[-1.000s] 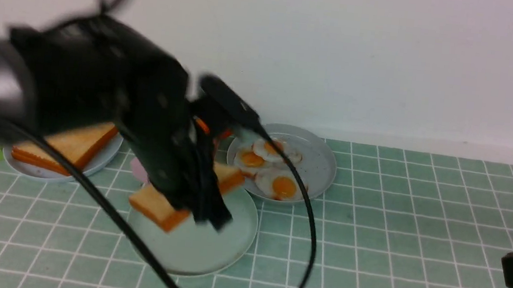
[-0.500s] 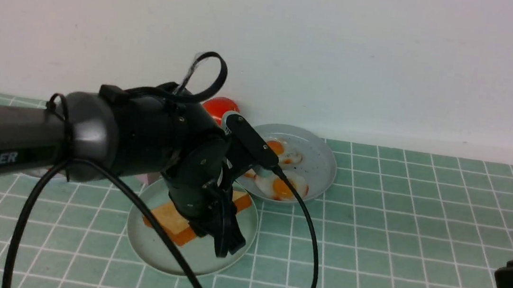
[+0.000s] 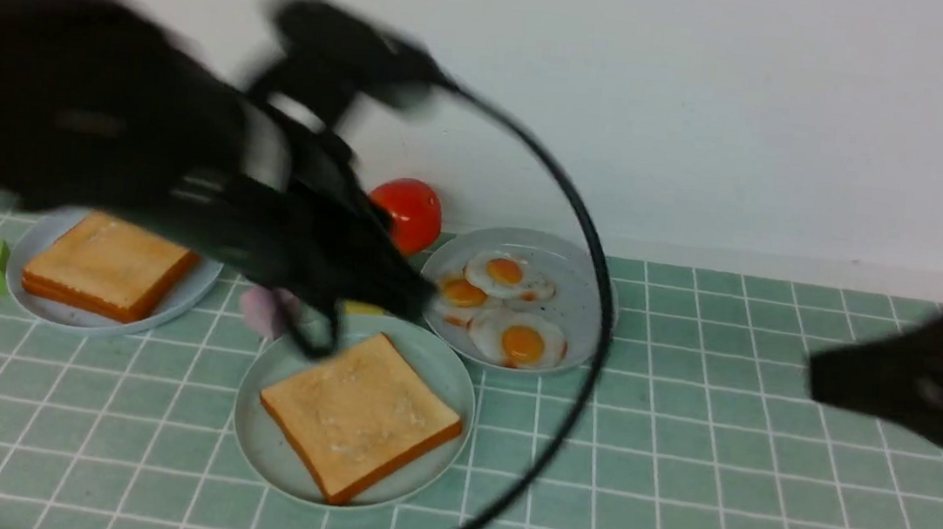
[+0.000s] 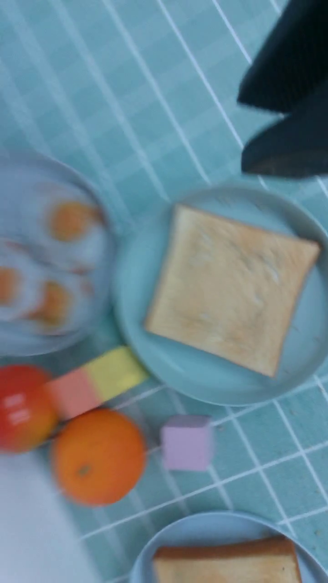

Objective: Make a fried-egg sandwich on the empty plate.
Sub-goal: Use the right arm to grab a fried egg

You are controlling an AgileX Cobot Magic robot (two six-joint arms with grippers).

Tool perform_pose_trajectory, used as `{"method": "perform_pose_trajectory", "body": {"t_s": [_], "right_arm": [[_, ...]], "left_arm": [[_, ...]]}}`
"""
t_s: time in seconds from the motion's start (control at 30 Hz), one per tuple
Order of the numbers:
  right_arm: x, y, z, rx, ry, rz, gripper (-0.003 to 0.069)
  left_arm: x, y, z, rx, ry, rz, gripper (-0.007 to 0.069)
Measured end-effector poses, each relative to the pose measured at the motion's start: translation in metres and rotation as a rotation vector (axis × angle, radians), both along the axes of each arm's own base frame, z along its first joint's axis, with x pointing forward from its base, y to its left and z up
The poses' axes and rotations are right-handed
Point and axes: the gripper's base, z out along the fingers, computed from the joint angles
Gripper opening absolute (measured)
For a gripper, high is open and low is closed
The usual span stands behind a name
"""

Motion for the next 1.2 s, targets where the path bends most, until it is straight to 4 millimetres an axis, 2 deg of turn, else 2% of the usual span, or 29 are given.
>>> {"method": "perform_pose_trajectory", "body": {"t_s": [0.07,0.1,0.17,0.33,0.47,0.53,0.67,0.7,0.77,0.97,1.2], "right_arm": [[0.026,0.005,-0.009,0.009,0.051,-0.001,0.0302],[0.029,0.006,-0.009,0.012,0.051,-0.001,0.0301],[0.057,0.011,-0.022,0.008,0.1,0.008,0.029],[0.118,0.037,-0.05,-0.059,0.089,0.098,0.0262],[0.154,0.062,-0.067,-0.209,-0.03,0.234,0.0253],[0.166,0.068,-0.072,-0.277,-0.081,0.286,0.0253],[0.201,0.081,-0.101,-0.488,-0.23,0.458,0.0268],[0.204,0.082,-0.105,-0.504,-0.242,0.476,0.0272],[0.222,0.086,-0.132,-0.594,-0.318,0.578,0.0315],[0.244,0.098,-0.178,-0.707,-0.466,0.659,0.0441],[0.254,0.105,-0.189,-0.732,-0.541,0.575,0.0491]], "left_arm": [[-0.026,0.018,0.008,-0.068,-0.06,0.0,-0.0013],[-0.026,0.018,0.008,-0.073,-0.064,0.0,-0.0013],[-0.054,0.038,0.005,-0.143,-0.125,0.001,-0.0013],[-0.105,0.075,-0.024,-0.295,-0.224,0.016,-0.0013],[-0.13,0.093,-0.045,-0.414,-0.27,0.04,-0.0013],[-0.134,0.097,-0.049,-0.438,-0.279,0.047,-0.0013],[-0.14,0.101,-0.054,-0.473,-0.294,0.054,-0.0013],[-0.14,0.101,-0.054,-0.472,-0.295,0.054,-0.0013],[-0.14,0.101,-0.055,-0.475,-0.297,0.054,-0.0013],[-0.14,0.101,-0.054,-0.477,-0.314,0.048,-0.0013],[-0.14,0.101,-0.053,-0.487,-0.328,0.044,-0.0013]]}}
